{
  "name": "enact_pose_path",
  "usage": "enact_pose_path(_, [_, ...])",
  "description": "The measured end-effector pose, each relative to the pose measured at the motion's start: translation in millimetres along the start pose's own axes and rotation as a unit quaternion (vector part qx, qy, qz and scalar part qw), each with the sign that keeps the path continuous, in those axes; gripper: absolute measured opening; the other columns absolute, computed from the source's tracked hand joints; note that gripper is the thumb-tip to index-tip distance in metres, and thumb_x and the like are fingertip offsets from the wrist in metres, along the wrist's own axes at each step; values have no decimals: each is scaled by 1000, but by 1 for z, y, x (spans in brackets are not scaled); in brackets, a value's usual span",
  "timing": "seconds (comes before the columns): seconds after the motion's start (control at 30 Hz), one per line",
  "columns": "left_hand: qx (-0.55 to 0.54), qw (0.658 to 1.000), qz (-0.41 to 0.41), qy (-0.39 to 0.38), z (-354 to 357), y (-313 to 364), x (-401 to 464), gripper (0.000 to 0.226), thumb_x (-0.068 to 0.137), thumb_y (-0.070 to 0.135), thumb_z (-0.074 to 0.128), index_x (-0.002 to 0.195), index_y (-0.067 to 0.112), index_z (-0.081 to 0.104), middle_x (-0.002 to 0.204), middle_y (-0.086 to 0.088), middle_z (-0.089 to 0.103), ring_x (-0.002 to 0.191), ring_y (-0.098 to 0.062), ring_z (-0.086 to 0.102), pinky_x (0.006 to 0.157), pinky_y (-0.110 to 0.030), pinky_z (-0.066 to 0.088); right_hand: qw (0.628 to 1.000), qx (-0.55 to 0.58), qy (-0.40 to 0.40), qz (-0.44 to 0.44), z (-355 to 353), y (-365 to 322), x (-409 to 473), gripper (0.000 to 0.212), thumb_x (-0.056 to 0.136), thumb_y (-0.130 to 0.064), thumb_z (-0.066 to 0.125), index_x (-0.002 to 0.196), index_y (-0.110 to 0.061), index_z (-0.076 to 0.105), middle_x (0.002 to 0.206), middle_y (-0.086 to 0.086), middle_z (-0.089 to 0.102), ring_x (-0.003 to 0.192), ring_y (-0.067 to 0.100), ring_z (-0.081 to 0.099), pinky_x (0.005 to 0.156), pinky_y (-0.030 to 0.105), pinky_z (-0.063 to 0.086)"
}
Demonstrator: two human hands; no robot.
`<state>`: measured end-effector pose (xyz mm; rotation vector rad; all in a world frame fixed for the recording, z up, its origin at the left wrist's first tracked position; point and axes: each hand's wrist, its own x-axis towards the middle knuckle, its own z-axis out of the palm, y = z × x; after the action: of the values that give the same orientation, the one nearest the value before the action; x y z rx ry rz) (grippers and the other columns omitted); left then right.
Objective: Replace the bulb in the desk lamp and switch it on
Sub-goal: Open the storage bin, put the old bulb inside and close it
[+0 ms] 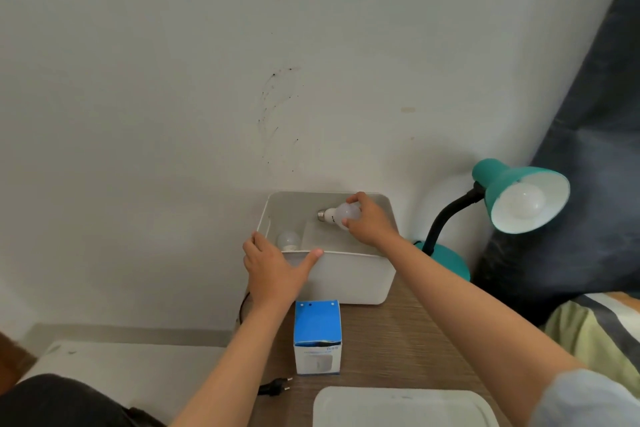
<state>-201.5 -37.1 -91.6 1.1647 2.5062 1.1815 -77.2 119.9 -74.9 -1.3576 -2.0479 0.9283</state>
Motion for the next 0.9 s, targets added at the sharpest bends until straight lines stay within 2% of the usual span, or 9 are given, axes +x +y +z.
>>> enact_pose_path(0.1, [3,1000,-8,-11,-2,2,-1,121,59,68,69,142,0,14,142,-19,26,132,-36,30,101,-43,41,1000,-13,8,-5,-3,-3,-3,50,84,-16,63,130,-16,46,132,12,52,116,28,52,90,30,42])
enact_pose_path(0.23, [20,999,-19,-25,-7,4,-3,123,61,71,66,144,0,10,147,-20,22,135,-37,29,107,-47,34,999,-14,36,-35,-15,-8,-29,48,84,-17,62,130,-13,46,133,10,51,121,25,50,95,28,40])
enact_pose_path(0.4, [68,993,-66,-68,-15,16,-5,124,63,74,60,145,3,0,156,-18,2,142,-36,16,112,-55,18,986,-27,82,-139,-28,-3,-109,36,87,-17,60,122,-13,53,122,6,58,111,20,55,96,33,45])
enact_pose_path(0.5, [42,997,-47,-52,-19,26,-23,118,70,68,61,145,3,-2,154,-25,-2,143,-39,9,114,-55,13,982,-34,83,-165,-36,8,-156,34,85,-19,62,119,-14,57,114,5,60,103,16,57,91,30,47])
enact_pose_path(0.63, [-1,1000,18,-24,-24,27,-74,99,74,62,61,142,4,19,150,-26,15,139,-39,18,113,-52,23,989,-35,73,-126,-46,32,-214,37,85,-24,63,121,-20,55,114,-3,58,100,7,54,89,19,44])
enact_pose_path(0.73, [-39,998,41,-29,-29,15,-125,75,76,53,65,128,5,38,140,-23,31,132,-38,29,107,-46,31,992,-55,62,-96,-50,56,-258,38,86,-26,62,123,-24,53,114,-10,54,101,4,52,84,14,39])
enact_pose_path(0.8, [-51,996,42,-52,-30,3,-161,65,79,45,65,128,9,43,144,-19,29,136,-32,25,107,-40,29,993,-69,59,-72,-49,78,-285,39,86,-28,62,124,-24,53,116,-9,55,102,5,53,84,15,39])
enact_pose_path(0.9, [-13,994,38,-99,-25,-25,-206,58,80,45,64,126,13,48,144,-16,30,136,-30,27,104,-39,33,993,-98,63,-35,-45,112,-322,38,85,-27,63,121,-21,55,118,-3,56,108,11,54,86,17,37])
